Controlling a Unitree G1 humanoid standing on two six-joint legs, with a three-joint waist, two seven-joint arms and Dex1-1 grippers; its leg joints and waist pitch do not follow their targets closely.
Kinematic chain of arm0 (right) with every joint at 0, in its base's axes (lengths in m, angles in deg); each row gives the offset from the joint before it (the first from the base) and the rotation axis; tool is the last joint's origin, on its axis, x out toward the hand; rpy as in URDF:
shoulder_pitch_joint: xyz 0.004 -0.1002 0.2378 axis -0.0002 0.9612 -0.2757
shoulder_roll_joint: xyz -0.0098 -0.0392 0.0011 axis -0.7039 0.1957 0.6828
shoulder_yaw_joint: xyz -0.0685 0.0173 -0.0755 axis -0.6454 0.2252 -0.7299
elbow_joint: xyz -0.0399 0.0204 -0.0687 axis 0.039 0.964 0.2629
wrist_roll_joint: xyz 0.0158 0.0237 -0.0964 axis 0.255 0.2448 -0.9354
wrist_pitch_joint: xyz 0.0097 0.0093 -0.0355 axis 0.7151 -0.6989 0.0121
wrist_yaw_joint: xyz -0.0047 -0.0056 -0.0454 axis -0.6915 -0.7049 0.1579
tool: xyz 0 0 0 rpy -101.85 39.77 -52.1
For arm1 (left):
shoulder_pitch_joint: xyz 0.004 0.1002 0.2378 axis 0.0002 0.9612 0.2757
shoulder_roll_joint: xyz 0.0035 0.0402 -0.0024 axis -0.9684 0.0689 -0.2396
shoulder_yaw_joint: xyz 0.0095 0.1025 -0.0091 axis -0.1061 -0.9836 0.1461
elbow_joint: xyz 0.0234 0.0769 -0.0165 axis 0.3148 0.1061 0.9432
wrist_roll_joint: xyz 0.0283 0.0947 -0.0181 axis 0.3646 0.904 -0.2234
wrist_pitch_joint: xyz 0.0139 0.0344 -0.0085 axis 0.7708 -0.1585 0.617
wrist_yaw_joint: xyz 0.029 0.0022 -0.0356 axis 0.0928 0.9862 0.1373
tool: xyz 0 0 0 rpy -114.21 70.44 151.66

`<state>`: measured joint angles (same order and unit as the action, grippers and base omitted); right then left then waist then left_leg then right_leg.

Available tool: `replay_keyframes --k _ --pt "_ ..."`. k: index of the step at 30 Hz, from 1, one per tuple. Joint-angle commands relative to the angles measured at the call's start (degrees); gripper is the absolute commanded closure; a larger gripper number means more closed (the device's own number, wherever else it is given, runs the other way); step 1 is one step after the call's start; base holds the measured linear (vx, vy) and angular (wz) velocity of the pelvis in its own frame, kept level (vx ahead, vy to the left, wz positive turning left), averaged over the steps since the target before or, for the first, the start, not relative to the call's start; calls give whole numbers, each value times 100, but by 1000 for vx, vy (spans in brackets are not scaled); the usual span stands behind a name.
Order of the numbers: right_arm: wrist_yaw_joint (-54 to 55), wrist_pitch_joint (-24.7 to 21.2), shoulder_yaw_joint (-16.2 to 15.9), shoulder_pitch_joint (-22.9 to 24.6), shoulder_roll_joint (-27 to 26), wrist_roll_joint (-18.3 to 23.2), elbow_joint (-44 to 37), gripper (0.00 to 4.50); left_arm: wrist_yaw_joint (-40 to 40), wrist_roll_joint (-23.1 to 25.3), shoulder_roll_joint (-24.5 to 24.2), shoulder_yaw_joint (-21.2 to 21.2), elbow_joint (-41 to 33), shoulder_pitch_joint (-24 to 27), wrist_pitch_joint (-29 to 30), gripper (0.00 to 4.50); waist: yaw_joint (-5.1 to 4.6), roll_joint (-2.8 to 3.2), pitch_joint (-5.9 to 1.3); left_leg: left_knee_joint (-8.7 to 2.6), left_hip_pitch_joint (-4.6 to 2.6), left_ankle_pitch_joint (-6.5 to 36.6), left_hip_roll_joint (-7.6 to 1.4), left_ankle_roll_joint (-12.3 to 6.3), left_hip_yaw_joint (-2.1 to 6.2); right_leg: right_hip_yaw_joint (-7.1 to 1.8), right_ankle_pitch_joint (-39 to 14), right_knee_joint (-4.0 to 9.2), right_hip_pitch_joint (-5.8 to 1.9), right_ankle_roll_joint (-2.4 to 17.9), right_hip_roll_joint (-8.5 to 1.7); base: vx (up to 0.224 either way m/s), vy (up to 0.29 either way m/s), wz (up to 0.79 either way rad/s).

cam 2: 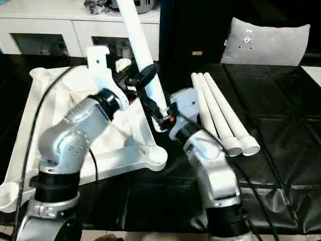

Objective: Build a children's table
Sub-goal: Pick table leg

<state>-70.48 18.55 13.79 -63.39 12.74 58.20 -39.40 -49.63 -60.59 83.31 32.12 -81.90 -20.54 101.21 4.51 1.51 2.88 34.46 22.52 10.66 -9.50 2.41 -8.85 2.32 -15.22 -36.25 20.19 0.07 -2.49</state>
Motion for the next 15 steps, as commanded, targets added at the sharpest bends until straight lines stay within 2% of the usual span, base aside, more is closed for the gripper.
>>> replay_keyframes --k 1,4,6,7,9,15 --pt "93 451 -81 -32 -22 -183 -34 259 -193 88 121 -2 10 140 30 178 -48 -17 -358 -347 -110 214 -354 -144 108 -286 1196 353 -228 1087 -535 0 0 0" --pt "111 610 -139 -34 -8 -286 79 259 -237 -11 232 41 -2 152 11 204 -65 -38 -358 -339 -106 225 -345 -204 104 -287 1199 354 -239 1113 -531 0 0 0" --pt "111 671 -151 -39 0 -319 121 259 -262 -95 304 96 -4 152 27 218 -68 -32 -357 -338 -104 238 -347 -216 106 -286 1169 353 -242 1132 -537 0 0 0" --pt "133 754 -147 -55 8 -373 177 259 -290 -170 373 151 -12 156 54 227 -98 -50 -353 -338 -103 270 -352 -241 100 -284 1154 358 -239 1169 -529 0 0 0" --pt "142 808 -125 -70 4 -382 229 259 -285 -263 437 196 -26 161 105 235 -119 -47 -349 -341 -96 290 -343 -279 104 -279 1093 363 -244 1196 -533 0 0 0" --pt "123 1042 -156 -97 39 -422 390 259 -161 -143 349 1 -106 233 83 258 -145 -52 -349 -332 -100 304 -351 -366 103 -281 971 371 -233 1203 -530 0 0 0"
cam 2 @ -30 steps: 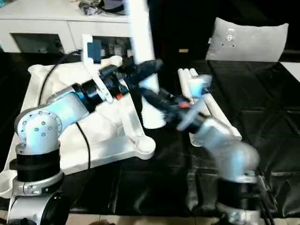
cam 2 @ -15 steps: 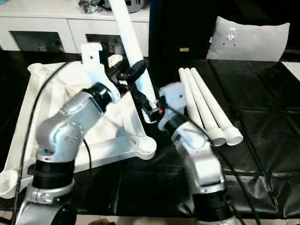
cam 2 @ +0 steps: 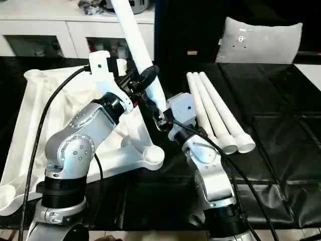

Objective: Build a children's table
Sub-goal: Pick table leg

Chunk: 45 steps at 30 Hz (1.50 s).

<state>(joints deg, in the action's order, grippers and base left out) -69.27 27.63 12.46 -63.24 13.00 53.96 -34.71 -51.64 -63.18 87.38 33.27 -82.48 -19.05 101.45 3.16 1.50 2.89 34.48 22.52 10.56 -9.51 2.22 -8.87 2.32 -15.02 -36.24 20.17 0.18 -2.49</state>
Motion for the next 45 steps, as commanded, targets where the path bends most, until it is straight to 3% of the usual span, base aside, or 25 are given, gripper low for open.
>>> replay_keyframes --k 1,7,18,21,23,31,36,37,38,39,45 --pt "-5 173 -38 -108 22 -19 -65 259 76 192 -114 -188 -54 96 28 259 -8 -52 -353 -335 -100 299 -351 -355 109 -278 959 369 -234 1183 -527 0 0 0" --pt "-179 394 -194 -50 64 -114 50 259 502 1286 -958 -1176 -4 167 -599 260 -10 -32 -357 -340 -113 305 -363 -336 108 -282 907 362 -211 1099 -523 0 0 0" --pt "-264 582 -306 -32 181 -192 225 259 823 1861 -1595 -1667 59 166 -1033 260 -20 -26 -365 -343 -121 286 -357 -235 104 -278 982 341 -210 1120 -517 0 0 0" --pt "-281 609 -325 -28 193 -190 250 259 794 1585 -1411 -1462 52 225 -932 260 -26 -30 -361 -342 -116 303 -352 -215 93 -280 1021 335 -215 1165 -518 0 0 0" --pt "-302 627 -344 -19 195 -183 267 259 671 1009 -1016 -1027 8 276 -647 260 -25 -71 -363 -329 -107 268 -346 -218 73 -286 1105 317 -231 1250 -530 0 0 0" --pt "-330 624 -408 -25 194 -148 250 259 98 -291 -140 -120 73 362 44 262 -17 -74 -360 -308 -96 304 -337 -401 75 -281 926 350 -230 1313 -521 0 0 0" --pt "-310 616 -410 -65 193 -179 273 260 56 -170 -97 -30 134 334 58 263 -13 -83 -354 -320 -107 388 -341 -437 78 -279 737 377 -209 1238 -508 0 0 0" --pt "-276 610 -385 -79 177 -198 279 261 48 -58 -131 -31 136 311 61 263 -14 -61 -349 -330 -106 418 -345 -421 86 -279 677 382 -205 1214 -513 0 0 0" --pt "-261 584 -361 -104 170 -211 283 261 39 85 -194 -41 158 267 34 263 -24 -89 -346 -332 -103 455 -344 -404 82 -279 621 392 -210 1184 -511 0 0 0" --pt "-258 584 -360 -106 170 -215 284 206 38 92 -199 -42 159 265 31 264 -18 -75 -348 -335 -110 454 -349 -387 87 -280 600 388 -207 1170 -515 0 0 0" --pt "-420 325 -297 -150 164 32 195 158 -26 375 -462 -162 198 146 -96 265 -44 -60 -347 -345 -102 506 -342 -344 95 -280 625 389 -215 1117 -518 0 0 0"
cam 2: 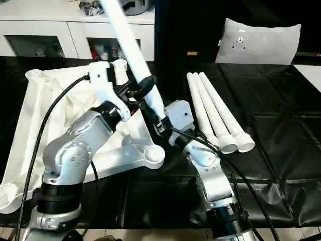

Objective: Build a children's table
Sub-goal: Pick table leg

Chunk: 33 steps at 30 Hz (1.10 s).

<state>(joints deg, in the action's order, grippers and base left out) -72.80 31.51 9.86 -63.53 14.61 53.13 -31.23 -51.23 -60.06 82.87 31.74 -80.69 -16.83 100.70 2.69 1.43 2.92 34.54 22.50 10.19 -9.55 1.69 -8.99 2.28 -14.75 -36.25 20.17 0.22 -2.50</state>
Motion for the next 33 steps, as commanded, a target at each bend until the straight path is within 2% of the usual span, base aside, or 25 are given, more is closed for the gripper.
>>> replay_keyframes --k 1,3,4,9,10,11,13,15,18,19,20,24,27,29,33 --pt "-124 -58 -52 -109 85 84 -221 147 -32 146 -145 -76 57 -100 -39 265 3 -38 -359 -346 -108 503 -341 -288 115 -272 672 381 -209 1125 -516 0 0 0" --pt "-126 -47 -7 -97 91 131 -265 142 25 227 -237 -123 89 -112 -57 265 0 -42 -361 -348 -118 476 -349 -289 117 -269 722 378 -205 1134 -511 0 0 0" --pt "-276 -144 81 -71 141 351 -389 120 127 257 -337 -92 169 -140 -66 265 -4 -39 -359 -346 -113 488 -340 -305 111 -271 732 376 -199 1147 -507 0 0 0" --pt "-404 -248 215 -63 273 511 -541 88 262 235 -506 34 301 -229 -16 265 9 -29 -362 -352 -124 499 -346 -260 109 -271 736 374 -198 1175 -511 0 0 0" --pt "-440 -503 326 -65 309 689 -628 73 324 215 -584 57 335 -262 54 265 21 -53 -360 -352 -124 497 -329 -281 104 -271 724 375 -212 1198 -512 0 0 0" --pt "-580 -1138 563 -88 419 1142 -810 64 482 94 -730 114 384 -318 256 265 21 -51 -356 -355 -122 478 -331 -310 105 -274 736 374 -215 1202 -511 0 0 0" --pt "-621 -1319 630 -99 460 1265 -857 54 541 47 -778 129 395 -333 324 265 46 -39 -360 -357 -134 429 -341 -320 112 -271 752 364 -202 1188 -510 0 0 0" --pt "-1118 -2364 932 -287 942 2094 -972 30 1132 -266 -1176 122 452 -376 740 265 74 2 -377 -341 -153 416 -321 -290 121 -261 682 355 -215 1228 -511 0 0 0" --pt "-1471 -2822 1058 -440 1275 2378 -801 20 1569 -492 -1366 101 438 -370 933 265 75 -11 -371 -338 -135 407 -322 -238 100 -263 658 364 -211 1270 -509 0 0 0" --pt "-1704 -3045 1148 -493 1423 2645 -710 20 1769 -681 -1398 147 405 -401 1048 265 73 -42 -370 -337 -133 380 -317 -248 87 -263 696 370 -216 1316 -509 0 0 0" --pt "-1704 -3045 1148 -493 1423 2645 -710 20 1769 -681 -1398 147 405 -401 1048 265 98 -26 -377 -327 -132 350 -322 -269 89 -259 716 360 -214 1376 -528 0 0 0" --pt "-1996 -3512 1288 -528 1645 2999 -754 20 2103 -1109 -1433 276 305 -508 1254 265 110 -82 -379 -325 -121 238 -321 -343 77 -253 761 355 -219 1439 -528 0 0 0" --pt "-2259 -3810 1321 -551 1860 3309 -849 20 2368 -1506 -1423 436 229 -598 1435 265 135 -84 -374 -318 -128 282 -317 -346 65 -255 561 370 -223 1473 -539 0 0 0" --pt "-2393 -3863 1323 -558 1935 3358 -873 20 2476 -1600 -1431 465 211 -626 1480 265 125 -105 -361 -327 -118 323 -322 -337 65 -248 449 382 -221 1460 -537 0 0 0" --pt "-2785 -4047 1230 -560 2169 3417 -881 20 2784 -1862 -1442 439 135 -661 1568 265 137 -101 -362 -319 -118 270 -318 -356 58 -250 359 385 -215 1415 -537 0 0 0"
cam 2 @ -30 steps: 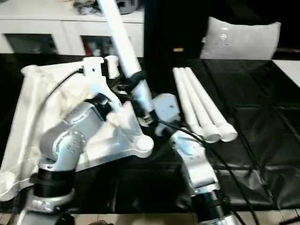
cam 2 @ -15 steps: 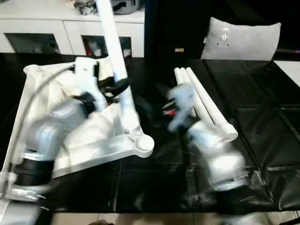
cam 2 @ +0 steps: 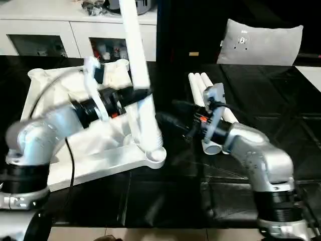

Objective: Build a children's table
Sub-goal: Pick table leg

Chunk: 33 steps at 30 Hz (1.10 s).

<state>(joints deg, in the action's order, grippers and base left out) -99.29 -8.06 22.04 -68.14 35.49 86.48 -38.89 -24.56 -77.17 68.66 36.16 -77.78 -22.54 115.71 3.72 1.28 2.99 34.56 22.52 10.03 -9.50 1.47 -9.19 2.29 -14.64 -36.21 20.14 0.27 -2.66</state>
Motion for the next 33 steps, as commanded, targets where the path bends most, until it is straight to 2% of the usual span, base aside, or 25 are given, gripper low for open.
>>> replay_keyframes --k 1,7,14,21,24,32,33 --pt "-182 -133 -9 -101 116 110 -112 20 155 -214 -14 -3 -177 -94 89 265 33 -93 -370 -319 -116 262 -324 -341 75 -253 373 381 -214 1411 -521 0 0 0" --pt "-534 -513 21 -184 294 542 -152 20 506 -462 -78 -117 -357 -123 210 265 43 -112 -374 -315 -119 222 -329 -409 69 -246 399 374 -217 1449 -519 0 0 0" --pt "-686 -684 -110 -238 294 580 -280 20 651 -312 -198 -329 -411 -182 123 265 74 -103 -367 -327 -144 301 -347 -318 58 -245 144 388 -188 1375 -522 0 0 0" --pt "-567 -769 -363 -281 153 483 -250 20 761 -119 -279 -644 -509 -244 -49 265 125 -123 -369 -328 -144 232 -345 -263 42 -251 273 370 -183 1367 -530 0 0 0" --pt "-526 -805 -399 -290 104 444 -228 55 818 -47 -304 -756 -517 -270 -118 265 139 -120 -367 -333 -148 251 -348 -233 43 -250 240 373 -177 1342 -531 0 0 0" --pt "-502 -894 -520 -299 144 393 -189 107 1028 112 -401 -1027 -576 -321 -245 265 132 -116 -370 -336 -142 268 -346 -184 41 -251 303 365 -190 1329 -540 0 0 0" --pt "-514 -904 -534 -293 154 381 -191 127 1055 118 -410 -1049 -581 -328 -261 265 135 -115 -369 -338 -142 265 -345 -184 43 -248 294 365 -190 1328 -538 0 0 0"
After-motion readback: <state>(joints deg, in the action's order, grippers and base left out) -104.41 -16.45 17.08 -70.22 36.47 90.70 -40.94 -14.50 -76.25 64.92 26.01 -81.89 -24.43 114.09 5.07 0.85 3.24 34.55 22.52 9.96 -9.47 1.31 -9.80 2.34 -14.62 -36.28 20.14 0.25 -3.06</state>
